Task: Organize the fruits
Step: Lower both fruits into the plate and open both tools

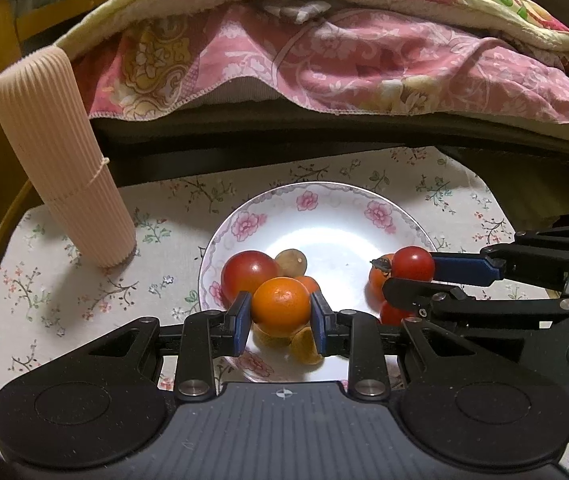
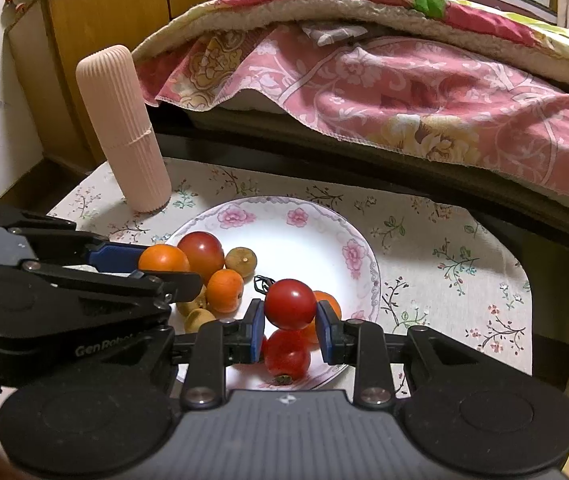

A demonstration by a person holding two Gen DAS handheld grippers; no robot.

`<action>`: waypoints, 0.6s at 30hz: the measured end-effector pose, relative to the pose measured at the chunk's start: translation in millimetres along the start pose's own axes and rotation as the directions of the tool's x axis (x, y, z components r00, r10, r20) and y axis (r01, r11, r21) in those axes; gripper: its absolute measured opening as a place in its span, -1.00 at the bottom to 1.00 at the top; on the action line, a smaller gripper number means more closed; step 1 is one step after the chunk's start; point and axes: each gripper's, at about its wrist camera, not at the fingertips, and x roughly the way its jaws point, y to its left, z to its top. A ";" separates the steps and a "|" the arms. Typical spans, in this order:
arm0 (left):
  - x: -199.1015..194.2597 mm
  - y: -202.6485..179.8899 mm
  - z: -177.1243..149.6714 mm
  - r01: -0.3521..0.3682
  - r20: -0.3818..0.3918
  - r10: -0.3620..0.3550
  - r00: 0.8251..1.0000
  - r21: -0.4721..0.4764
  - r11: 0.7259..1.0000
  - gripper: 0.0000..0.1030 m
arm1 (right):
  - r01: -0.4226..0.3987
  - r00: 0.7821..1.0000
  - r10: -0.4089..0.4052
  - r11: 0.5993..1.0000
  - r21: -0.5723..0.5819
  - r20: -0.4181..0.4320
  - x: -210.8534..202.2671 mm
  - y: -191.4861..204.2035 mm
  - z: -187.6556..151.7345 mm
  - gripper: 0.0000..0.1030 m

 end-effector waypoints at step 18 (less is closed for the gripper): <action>13.3 6.9 -0.2 0.005 -0.027 -0.007 1.000 -0.047 0.999 -0.26 | -0.001 1.000 0.001 1.000 -0.011 -0.007 15.7 -4.0 1.7 -0.39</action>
